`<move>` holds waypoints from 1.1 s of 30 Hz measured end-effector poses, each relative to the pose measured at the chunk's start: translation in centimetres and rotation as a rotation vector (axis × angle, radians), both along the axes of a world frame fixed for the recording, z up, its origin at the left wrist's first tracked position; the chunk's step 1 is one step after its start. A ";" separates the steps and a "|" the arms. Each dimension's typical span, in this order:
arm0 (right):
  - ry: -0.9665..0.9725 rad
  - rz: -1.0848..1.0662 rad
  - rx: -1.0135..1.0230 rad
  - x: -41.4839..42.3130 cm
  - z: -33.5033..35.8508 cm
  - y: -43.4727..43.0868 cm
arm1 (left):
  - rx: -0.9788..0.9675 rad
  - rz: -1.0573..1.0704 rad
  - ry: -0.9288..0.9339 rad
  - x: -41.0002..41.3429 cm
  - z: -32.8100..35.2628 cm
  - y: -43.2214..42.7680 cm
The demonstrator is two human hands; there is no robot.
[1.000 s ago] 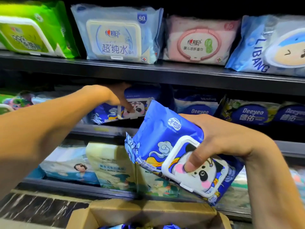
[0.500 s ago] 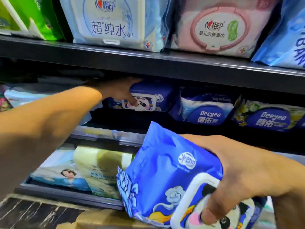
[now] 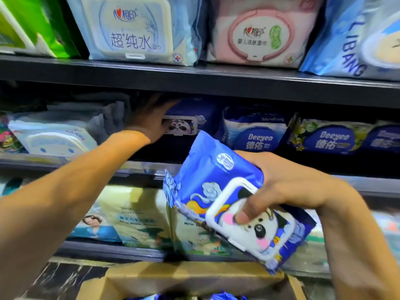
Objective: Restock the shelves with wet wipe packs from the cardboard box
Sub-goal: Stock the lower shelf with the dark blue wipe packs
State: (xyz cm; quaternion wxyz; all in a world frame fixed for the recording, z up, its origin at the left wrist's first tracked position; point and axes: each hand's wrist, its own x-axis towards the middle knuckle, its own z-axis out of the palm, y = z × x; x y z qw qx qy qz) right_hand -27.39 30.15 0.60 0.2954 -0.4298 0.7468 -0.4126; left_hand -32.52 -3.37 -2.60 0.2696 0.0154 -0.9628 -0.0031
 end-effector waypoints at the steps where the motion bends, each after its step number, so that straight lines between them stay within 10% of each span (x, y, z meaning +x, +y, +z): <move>1: -0.008 -0.032 -0.006 0.2 -0.2 0.3 | 0.159 -0.037 0.026 1.3 0.0 0.9; 4: -0.006 -0.082 0.012 1.2 0.3 0.5 | 0.796 -0.276 0.095 9.1 0.3 5.5; 7: 0.075 -0.092 0.052 2.1 1.1 0.1 | 1.251 -0.504 -0.254 15.7 0.2 9.2; 12: 0.161 -0.065 0.093 4.3 2.2 -1.4 | 1.135 -0.553 -0.175 19.7 -1.2 10.9; 26: -0.187 -0.263 -0.228 3.5 -1.5 -0.5 | 1.829 -0.245 0.199 23.4 0.4 8.3; 33: -0.042 -0.492 -0.351 5.7 -1.3 -7.7 | 1.451 -0.088 0.018 21.1 2.7 5.1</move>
